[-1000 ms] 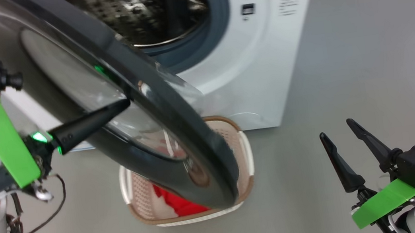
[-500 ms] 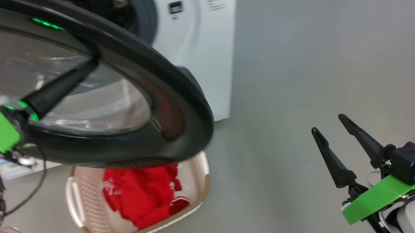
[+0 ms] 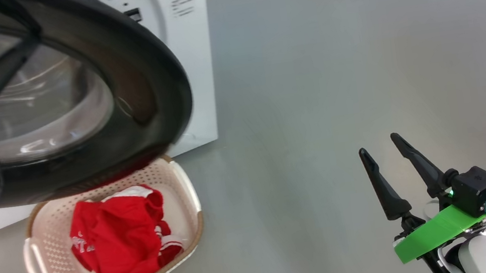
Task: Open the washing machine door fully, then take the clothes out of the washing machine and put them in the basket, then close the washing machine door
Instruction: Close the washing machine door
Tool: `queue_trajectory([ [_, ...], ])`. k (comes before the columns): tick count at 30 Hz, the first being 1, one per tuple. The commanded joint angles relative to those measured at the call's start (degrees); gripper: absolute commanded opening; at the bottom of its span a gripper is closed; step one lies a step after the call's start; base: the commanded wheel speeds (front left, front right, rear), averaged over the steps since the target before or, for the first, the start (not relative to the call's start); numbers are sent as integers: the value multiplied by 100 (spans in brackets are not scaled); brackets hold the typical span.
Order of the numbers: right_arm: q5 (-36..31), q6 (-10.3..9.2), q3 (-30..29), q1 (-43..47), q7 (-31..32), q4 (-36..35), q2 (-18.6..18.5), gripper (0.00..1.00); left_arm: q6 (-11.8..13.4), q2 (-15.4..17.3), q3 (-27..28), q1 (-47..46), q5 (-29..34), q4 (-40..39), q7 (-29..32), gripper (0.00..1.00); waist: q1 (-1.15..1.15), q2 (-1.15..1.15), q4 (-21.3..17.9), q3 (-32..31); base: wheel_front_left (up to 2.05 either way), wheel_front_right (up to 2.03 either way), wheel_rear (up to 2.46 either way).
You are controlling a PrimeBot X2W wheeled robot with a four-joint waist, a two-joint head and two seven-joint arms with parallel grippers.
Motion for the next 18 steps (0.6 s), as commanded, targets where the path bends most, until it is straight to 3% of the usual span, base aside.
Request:
queue_trajectory([
  [1, 33, 9, 89, -133, -27, -156, -7, 100, -57, 342, 215, -320, 81, -75, -124, 0, 0, 0, -144, 80, 0, 0, 0],
  [10, 20, 9, 80, -182, -27, -144, 49, 100, -57, 476, 30, -570, 89, 323, -565, 0, 0, 0, -264, 128, 0, 0, 0],
  [18, 19, 9, 65, -178, -27, -138, 31, 100, -57, 530, -217, -460, -70, 296, -695, 0, 0, 0, -113, 83, 0, 0, 0],
])
